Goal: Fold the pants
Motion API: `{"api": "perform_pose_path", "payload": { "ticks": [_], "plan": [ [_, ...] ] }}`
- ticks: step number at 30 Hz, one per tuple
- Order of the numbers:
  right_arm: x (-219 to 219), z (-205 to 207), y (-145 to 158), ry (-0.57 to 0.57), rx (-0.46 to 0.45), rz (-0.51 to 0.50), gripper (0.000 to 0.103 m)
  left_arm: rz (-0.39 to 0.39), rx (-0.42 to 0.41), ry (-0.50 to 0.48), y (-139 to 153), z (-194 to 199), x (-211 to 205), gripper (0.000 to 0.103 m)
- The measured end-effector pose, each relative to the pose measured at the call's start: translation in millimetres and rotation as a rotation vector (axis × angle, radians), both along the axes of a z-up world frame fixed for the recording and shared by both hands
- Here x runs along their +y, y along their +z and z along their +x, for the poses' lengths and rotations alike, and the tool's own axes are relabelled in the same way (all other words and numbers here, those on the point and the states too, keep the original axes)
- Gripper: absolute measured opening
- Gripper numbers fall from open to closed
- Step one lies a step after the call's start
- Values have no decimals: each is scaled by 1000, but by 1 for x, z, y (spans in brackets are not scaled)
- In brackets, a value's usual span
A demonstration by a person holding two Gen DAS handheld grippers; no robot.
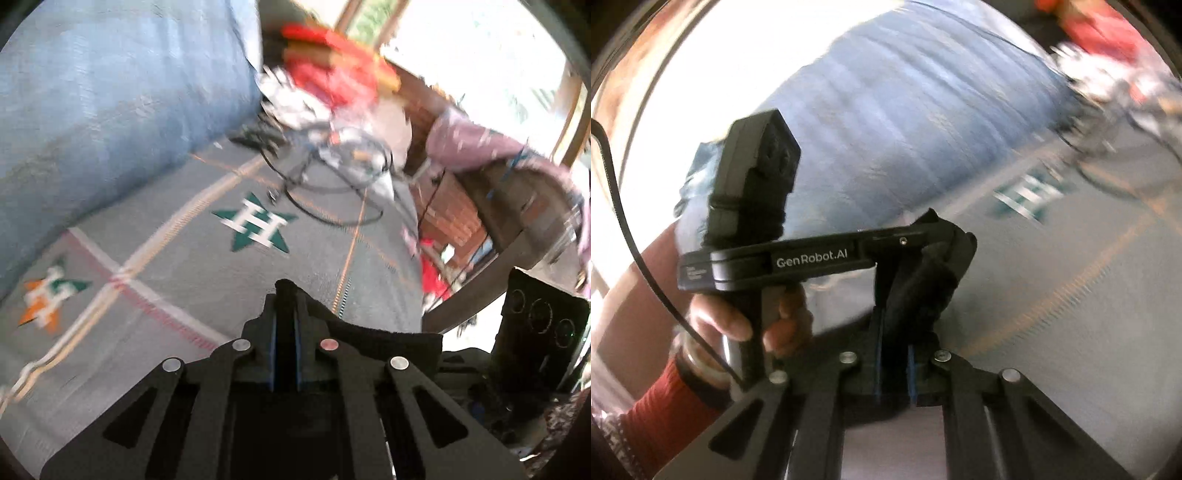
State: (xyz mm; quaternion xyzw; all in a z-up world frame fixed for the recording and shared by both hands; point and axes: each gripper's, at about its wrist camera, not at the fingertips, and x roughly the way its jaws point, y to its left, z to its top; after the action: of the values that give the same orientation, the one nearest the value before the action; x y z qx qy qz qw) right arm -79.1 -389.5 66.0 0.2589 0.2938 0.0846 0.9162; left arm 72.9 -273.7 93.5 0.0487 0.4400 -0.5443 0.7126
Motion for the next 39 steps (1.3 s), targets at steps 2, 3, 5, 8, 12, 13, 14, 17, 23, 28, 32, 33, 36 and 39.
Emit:
{"api": "perform_pose_path", "payload": {
  "ticks": [2,3,5,8,12,13,14,17,23,28,32,33,36,39],
  "plan": [
    [27,4,15,71,-32,-30,9,-23,-14,64,15,2,40,7],
    [43,8,20,112,-43,-47,9,-32,-19,110,20,3,64,7],
    [75,16,24,185,-52,-80,9,-27,-5,220,24,6,111,29],
    [133,29,12,299,-27,-131,9,-3,11,402,14,8,183,62],
    [197,51,-32,443,81,-194,21,22,112,563,-17,2,253,62],
    [212,53,-43,467,129,-229,30,38,118,593,-24,-2,262,62],
    [218,52,-45,487,139,-237,32,52,114,614,-29,-8,271,62],
    [204,38,-31,519,97,-185,47,53,123,635,-37,-27,282,62],
    [119,33,0,309,45,-101,65,84,107,623,-43,-52,257,68],
    [114,58,-5,229,93,-268,28,101,40,642,-39,-67,232,68],
    [112,85,-26,233,134,-237,22,220,13,710,-53,-66,216,68],
    [112,95,-34,239,148,-236,22,247,20,724,-60,-64,215,68],
    [123,108,-50,266,170,-243,22,236,51,762,-71,-63,222,68],
    [125,105,-53,274,160,-254,22,234,52,776,-68,-66,229,68]
  ]
}}
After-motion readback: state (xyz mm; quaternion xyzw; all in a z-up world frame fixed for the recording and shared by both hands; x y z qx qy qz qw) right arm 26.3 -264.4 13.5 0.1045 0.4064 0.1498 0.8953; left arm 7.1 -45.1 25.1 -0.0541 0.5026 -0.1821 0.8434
